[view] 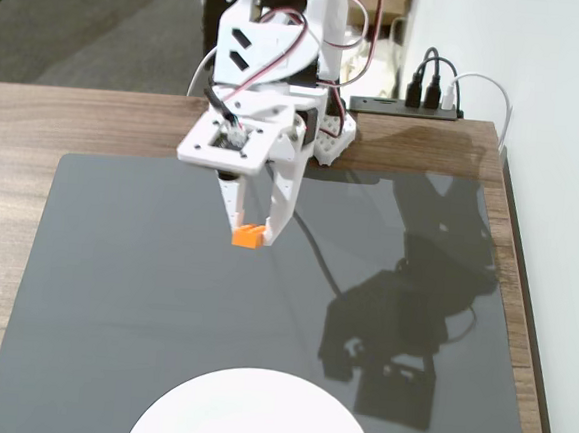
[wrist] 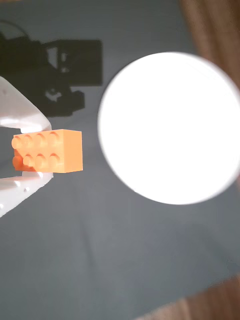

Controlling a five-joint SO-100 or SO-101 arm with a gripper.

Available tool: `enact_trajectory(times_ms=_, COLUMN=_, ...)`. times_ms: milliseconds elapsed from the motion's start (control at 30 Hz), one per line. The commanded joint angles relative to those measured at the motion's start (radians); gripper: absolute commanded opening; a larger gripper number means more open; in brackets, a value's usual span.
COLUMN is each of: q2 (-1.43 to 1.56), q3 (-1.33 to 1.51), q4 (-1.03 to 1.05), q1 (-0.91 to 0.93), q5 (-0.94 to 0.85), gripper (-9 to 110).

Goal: Grasp a lego block and put it on the plate.

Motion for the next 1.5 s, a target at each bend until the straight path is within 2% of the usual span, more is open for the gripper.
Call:
enact_trajectory(times_ms=0, q2=-0.049, q3=-0.137, q4=-0.026, q1=0.0, q5=-0.012, gripper=7)
enact_trajectory(times_ms=967, q2=-0.824, q3=-0.58, q4=-0.227, q1=-0.018, q5=-0.026, gripper=7)
enact_trajectory(times_ms=1467, q2=-0.913, q3=-0.623, q4=-0.241, q1=-0.044, q5=0.008, gripper=8)
